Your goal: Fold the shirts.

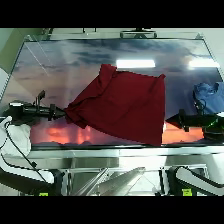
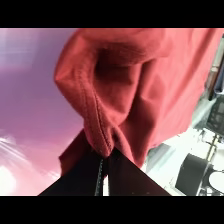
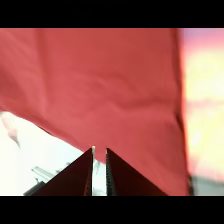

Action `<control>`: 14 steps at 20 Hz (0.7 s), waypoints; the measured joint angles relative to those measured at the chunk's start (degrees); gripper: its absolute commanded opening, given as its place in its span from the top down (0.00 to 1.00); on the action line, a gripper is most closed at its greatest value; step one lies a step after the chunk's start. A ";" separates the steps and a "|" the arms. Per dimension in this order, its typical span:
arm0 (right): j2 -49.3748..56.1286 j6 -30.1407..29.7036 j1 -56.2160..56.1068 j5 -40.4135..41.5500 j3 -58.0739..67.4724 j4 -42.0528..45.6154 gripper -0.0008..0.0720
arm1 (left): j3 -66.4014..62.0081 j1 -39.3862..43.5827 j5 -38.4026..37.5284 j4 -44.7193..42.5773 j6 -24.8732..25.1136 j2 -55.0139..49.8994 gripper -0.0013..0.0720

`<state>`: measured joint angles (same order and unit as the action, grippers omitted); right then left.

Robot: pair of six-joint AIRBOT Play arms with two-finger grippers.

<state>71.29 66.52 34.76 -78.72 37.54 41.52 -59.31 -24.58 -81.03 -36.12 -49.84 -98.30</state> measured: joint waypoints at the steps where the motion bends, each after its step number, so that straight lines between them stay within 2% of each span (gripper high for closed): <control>1: -0.90 1.40 0.00 0.31 -1.46 1.86 0.58 | -0.11 0.00 -0.31 0.02 0.00 0.00 0.95; 2: -1.81 2.80 0.00 0.79 -2.80 4.07 0.38 | -0.17 0.00 -0.52 0.04 0.00 0.00 0.95; 4: -3.41 6.16 0.00 1.92 -5.35 8.55 0.37 | -0.24 0.00 -0.90 0.15 0.02 0.00 0.95; 9: -4.92 9.53 0.07 7.63 -12.37 11.56 0.37 | -0.31 0.00 -1.38 0.20 0.02 0.00 0.95; 10: -5.03 9.03 0.04 7.85 -13.92 10.47 0.41 | -0.31 0.00 -1.51 0.22 0.02 0.00 0.95; 12: -5.18 6.93 0.07 9.03 -17.11 8.02 0.42 | -0.31 0.00 -1.53 0.22 0.02 0.00 0.95; 13: -5.18 5.66 0.07 9.46 -18.38 6.75 0.46 | -0.31 0.00 -1.60 0.22 0.02 0.00 0.95; 14: -5.20 4.22 0.07 9.90 -19.39 5.88 0.58 | -0.31 0.00 -1.55 0.22 0.02 0.00 0.95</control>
<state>66.08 70.74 34.83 -68.82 18.15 47.40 -59.61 -24.58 -82.59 -35.90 -49.82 -98.30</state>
